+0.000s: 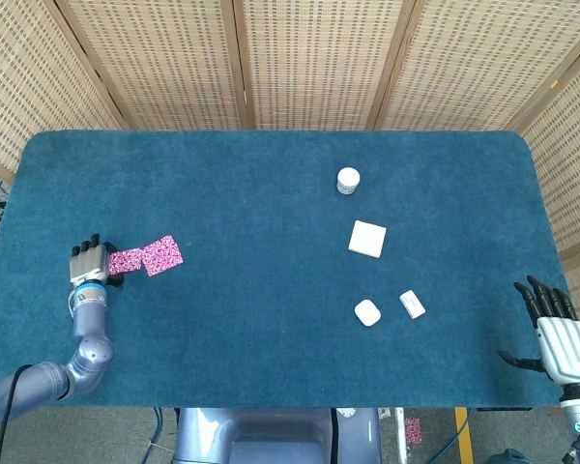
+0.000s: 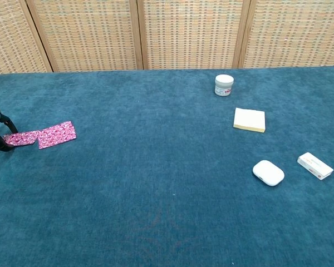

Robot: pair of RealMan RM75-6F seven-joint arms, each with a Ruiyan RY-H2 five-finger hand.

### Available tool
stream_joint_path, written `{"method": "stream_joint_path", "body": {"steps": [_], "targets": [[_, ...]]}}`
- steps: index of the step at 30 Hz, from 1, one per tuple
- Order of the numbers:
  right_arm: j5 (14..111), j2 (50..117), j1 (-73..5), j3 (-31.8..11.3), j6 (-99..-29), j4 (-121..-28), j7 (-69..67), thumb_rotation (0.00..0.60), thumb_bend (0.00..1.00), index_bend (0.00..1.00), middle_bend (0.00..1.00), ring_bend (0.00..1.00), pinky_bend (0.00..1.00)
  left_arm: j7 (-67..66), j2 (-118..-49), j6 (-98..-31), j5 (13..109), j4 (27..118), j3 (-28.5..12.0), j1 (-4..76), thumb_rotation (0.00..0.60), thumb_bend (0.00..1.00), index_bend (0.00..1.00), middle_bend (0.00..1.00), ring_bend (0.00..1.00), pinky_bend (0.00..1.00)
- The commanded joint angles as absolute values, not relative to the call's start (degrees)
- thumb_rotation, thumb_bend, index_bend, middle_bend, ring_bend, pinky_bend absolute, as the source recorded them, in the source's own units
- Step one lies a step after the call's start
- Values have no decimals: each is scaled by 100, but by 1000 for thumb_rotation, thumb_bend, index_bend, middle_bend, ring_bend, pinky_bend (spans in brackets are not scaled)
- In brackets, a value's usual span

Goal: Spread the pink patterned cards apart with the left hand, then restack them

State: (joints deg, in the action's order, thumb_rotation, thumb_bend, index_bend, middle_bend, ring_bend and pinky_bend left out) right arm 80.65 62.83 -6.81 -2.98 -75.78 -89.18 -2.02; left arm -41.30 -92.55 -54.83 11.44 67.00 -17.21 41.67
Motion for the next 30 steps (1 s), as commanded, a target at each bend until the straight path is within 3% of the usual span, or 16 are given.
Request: {"method": "stream_joint_path", "body": {"steps": [1, 18, 30], "targets": [[8064, 6284, -682, -297, -7573, -8918, -202, 600, 0, 0, 0, 0, 0, -4053, -9231, -5503, 1206, 6711, -1754, 4153, 600, 462, 544, 0, 0, 0], [8067, 6296, -688, -285, -7564, -8932, -146, 600, 0, 0, 0, 0, 0, -3889, -8865, -5620, 1040, 7066, -2079, 4172, 600, 454, 544, 0, 0, 0], [8058, 6275, -692, -285, -7539, -8915, -215, 600, 0, 0, 0, 0, 0, -3711, -9287, -5937, 1241, 7174, -2159, 4381, 600, 441, 544, 0, 0, 0]]}}
